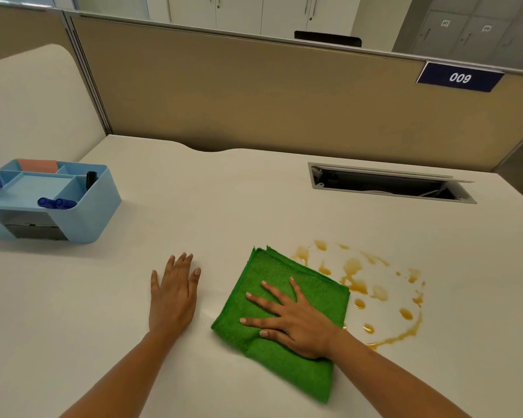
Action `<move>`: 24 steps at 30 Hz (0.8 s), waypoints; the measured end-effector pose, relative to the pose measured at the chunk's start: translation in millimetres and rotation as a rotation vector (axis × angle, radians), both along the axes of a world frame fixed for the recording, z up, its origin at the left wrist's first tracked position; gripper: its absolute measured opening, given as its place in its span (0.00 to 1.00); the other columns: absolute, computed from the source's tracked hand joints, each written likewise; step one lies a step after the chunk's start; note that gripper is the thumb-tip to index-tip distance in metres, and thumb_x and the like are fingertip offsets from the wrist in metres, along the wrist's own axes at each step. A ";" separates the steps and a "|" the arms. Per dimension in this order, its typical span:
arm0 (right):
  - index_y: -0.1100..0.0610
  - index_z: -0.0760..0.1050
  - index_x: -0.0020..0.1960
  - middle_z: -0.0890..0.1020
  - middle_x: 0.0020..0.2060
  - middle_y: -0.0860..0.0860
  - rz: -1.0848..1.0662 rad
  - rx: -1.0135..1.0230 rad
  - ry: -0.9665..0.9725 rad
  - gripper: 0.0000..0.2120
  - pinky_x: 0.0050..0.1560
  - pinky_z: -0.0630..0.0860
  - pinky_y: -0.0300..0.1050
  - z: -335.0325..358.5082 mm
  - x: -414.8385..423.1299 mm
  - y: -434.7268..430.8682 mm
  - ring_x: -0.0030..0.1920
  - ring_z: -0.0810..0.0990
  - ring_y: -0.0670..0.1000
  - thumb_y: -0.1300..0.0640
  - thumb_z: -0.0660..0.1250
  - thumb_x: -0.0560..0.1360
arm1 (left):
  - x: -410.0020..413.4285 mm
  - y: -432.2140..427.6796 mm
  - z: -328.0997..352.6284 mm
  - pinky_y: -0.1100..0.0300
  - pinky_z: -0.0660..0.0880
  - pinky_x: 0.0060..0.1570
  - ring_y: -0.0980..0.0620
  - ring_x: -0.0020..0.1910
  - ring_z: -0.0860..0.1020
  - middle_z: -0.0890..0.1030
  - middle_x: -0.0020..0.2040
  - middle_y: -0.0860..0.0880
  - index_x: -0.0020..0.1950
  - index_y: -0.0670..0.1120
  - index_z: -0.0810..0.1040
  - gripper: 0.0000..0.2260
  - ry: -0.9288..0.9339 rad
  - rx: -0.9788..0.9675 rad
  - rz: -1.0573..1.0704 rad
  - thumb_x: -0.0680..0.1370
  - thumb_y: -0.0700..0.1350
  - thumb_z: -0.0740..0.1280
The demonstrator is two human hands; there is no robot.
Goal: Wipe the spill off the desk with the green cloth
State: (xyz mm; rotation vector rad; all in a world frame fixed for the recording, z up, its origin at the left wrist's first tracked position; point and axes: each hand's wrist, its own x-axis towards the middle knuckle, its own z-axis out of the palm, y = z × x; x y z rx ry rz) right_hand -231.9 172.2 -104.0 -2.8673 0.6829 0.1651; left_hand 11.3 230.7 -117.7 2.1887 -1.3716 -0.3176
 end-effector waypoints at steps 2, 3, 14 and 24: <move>0.27 0.44 0.67 0.41 0.73 0.36 -0.031 -0.005 -0.004 0.20 0.68 0.26 0.65 1.6 -10.8 -1.6 0.74 0.33 0.49 0.36 0.38 0.76 | -1.9 0.7 0.2 0.49 0.42 0.75 0.54 0.76 0.50 0.59 0.76 0.51 0.74 0.49 0.56 0.22 -0.028 0.022 -0.001 0.80 0.51 0.46; 0.27 0.43 0.67 0.41 0.73 0.36 -0.058 -0.008 -0.013 0.20 0.68 0.27 0.65 1.4 -14.5 -0.4 0.74 0.33 0.49 0.35 0.39 0.75 | -2.7 0.8 0.3 0.49 0.42 0.75 0.54 0.76 0.50 0.59 0.76 0.51 0.74 0.49 0.56 0.22 -0.033 0.028 0.001 0.80 0.52 0.46; 0.24 0.40 0.66 0.42 0.75 0.39 -0.232 -0.010 -0.052 0.23 0.64 0.25 0.68 -8.0 -5.7 6.1 0.74 0.34 0.50 0.29 0.39 0.71 | -6.3 -0.4 -1.4 0.48 0.43 0.75 0.54 0.76 0.49 0.57 0.76 0.51 0.74 0.49 0.53 0.22 -0.088 0.072 -0.012 0.80 0.52 0.46; 0.28 0.45 0.69 0.46 0.77 0.43 -0.470 -0.043 -0.091 0.26 0.67 0.33 0.70 -14.0 24.1 -43.9 0.76 0.40 0.51 0.29 0.39 0.71 | -7.5 -2.7 0.3 0.51 0.43 0.75 0.56 0.76 0.49 0.57 0.76 0.52 0.74 0.50 0.54 0.23 -0.039 0.061 0.011 0.80 0.54 0.46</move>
